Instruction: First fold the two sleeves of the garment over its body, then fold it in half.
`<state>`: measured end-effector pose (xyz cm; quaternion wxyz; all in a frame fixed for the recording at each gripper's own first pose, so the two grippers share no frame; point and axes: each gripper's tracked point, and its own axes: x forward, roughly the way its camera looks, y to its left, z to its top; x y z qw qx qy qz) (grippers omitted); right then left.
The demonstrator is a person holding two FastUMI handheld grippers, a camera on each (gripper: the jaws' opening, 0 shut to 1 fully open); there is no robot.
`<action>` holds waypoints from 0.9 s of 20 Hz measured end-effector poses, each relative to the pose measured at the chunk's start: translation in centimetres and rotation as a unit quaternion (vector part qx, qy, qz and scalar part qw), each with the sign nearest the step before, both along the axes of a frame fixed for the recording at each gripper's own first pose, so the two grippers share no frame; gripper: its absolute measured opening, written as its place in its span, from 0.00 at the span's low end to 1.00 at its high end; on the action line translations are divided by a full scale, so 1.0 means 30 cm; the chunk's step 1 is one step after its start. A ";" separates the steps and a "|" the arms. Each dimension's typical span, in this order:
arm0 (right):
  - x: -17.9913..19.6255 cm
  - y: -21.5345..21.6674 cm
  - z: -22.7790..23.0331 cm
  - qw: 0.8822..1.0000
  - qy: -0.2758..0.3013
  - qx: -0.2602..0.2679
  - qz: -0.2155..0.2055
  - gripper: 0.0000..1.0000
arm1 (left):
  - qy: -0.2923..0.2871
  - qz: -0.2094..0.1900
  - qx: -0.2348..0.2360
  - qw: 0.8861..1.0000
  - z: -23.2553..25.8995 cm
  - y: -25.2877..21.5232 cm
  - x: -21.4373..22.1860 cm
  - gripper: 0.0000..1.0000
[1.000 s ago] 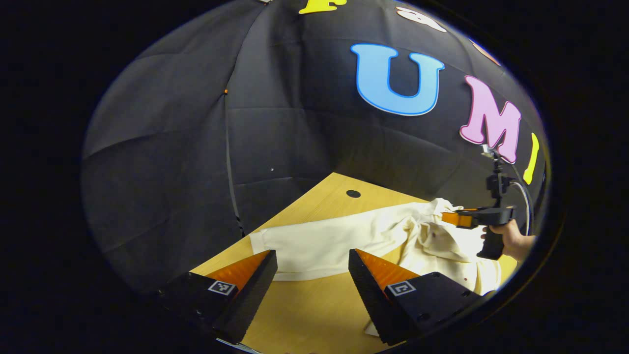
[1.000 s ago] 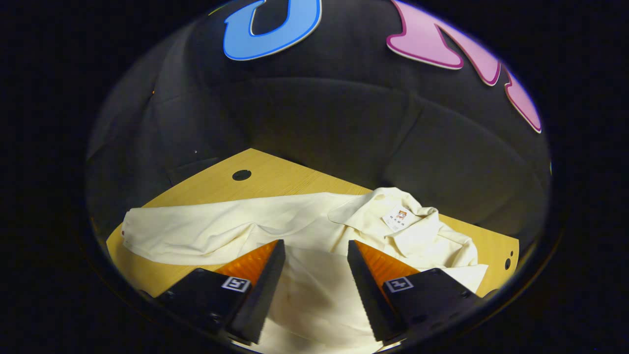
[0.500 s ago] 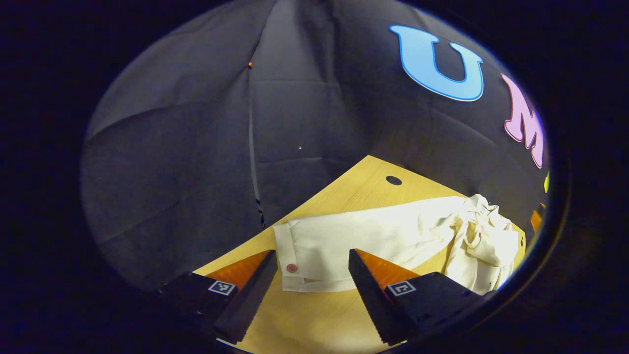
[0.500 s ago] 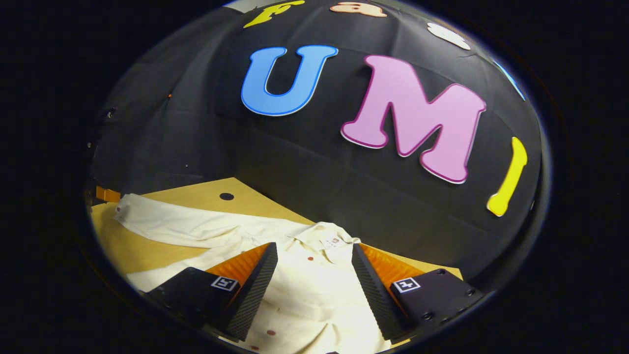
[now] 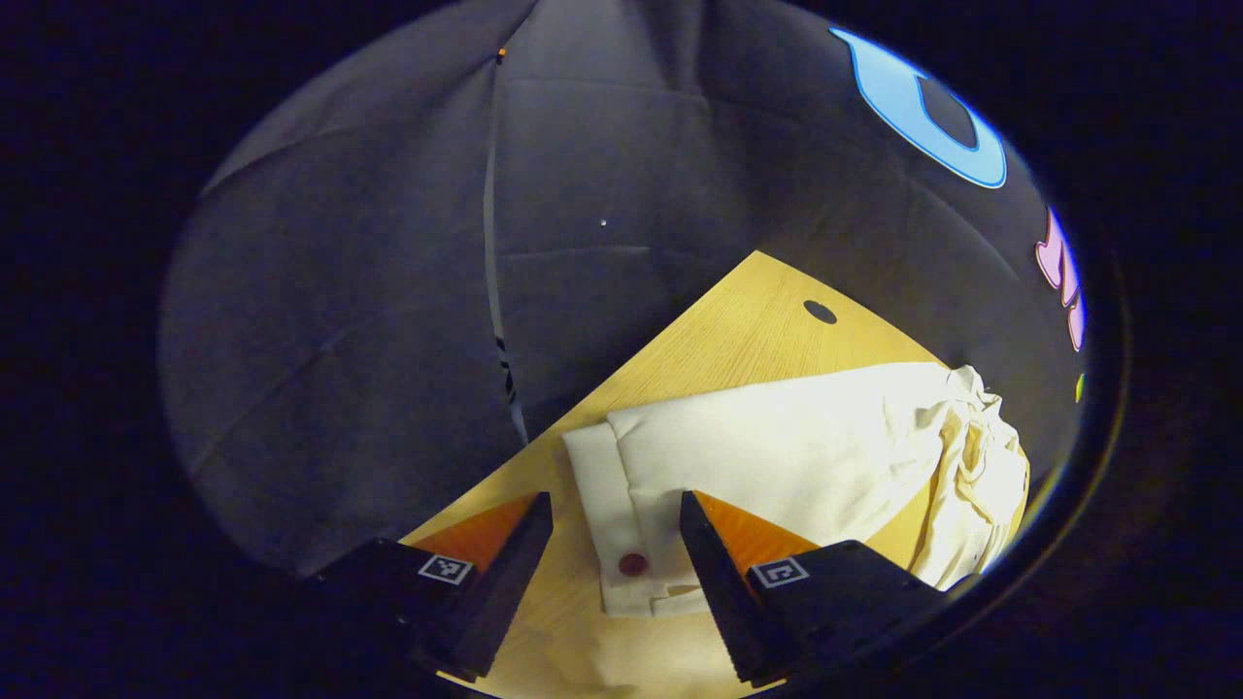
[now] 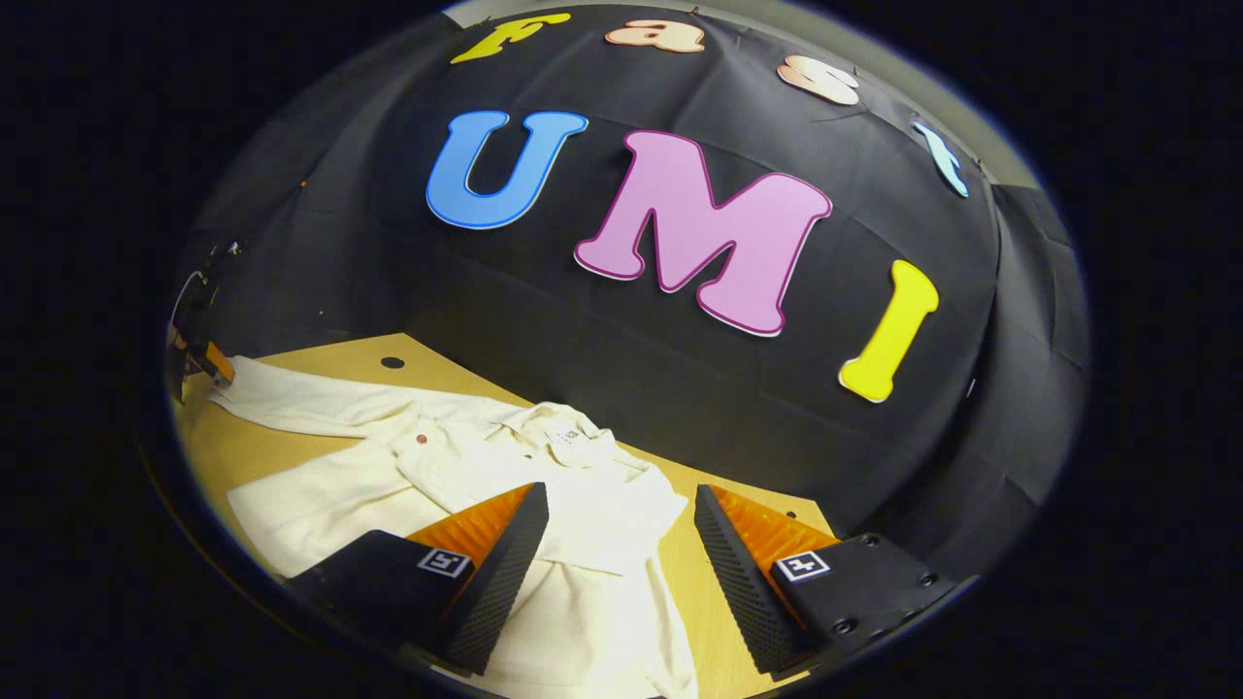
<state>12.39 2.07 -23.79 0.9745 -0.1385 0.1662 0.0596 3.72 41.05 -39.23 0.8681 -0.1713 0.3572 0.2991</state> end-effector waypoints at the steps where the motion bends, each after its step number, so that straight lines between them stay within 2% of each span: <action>1: -0.029 -0.018 -0.029 1.000 0.012 -0.003 -0.003 0.98 | 0.003 0.001 0.001 1.000 -0.005 0.001 0.006 0.87; 3: -0.090 -0.052 -0.081 0.999 0.036 -0.006 -0.015 0.97 | 0.014 -0.009 0.010 1.000 -0.014 -0.004 0.011 0.86; 4: -0.110 -0.069 -0.088 0.999 0.042 -0.001 -0.024 0.97 | 0.024 -0.013 0.015 1.000 -0.021 -0.004 0.011 0.75; 5: -0.126 -0.085 -0.093 0.998 0.045 0.005 -0.031 0.97 | 0.033 -0.019 0.022 0.999 -0.028 -0.001 0.025 0.77; 9: -0.145 -0.145 -0.103 0.997 0.048 0.000 -0.053 0.97 | 0.038 -0.042 0.024 0.998 -0.013 -0.033 0.069 0.21; 10: -0.143 -0.168 -0.102 0.997 0.048 -0.001 -0.059 0.98 | 0.029 -0.049 0.010 0.998 -0.009 -0.052 0.086 0.07; 11: -0.142 -0.190 -0.097 0.997 0.045 -0.001 -0.067 0.99 | 0.022 -0.051 0.002 0.998 -0.010 -0.072 0.105 0.06; 13: -0.138 -0.239 -0.090 0.996 0.040 0.003 -0.086 0.98 | 0.016 -0.061 0.024 0.998 0.025 -0.102 0.152 0.06; 16: -0.137 -0.305 -0.103 0.993 0.042 0.006 -0.107 0.97 | -0.010 -0.120 0.070 0.990 0.169 -0.219 0.287 0.06; 18: -0.145 -0.350 -0.121 0.992 0.044 0.007 -0.120 0.98 | -0.037 -0.168 0.103 0.980 0.278 -0.347 0.404 0.06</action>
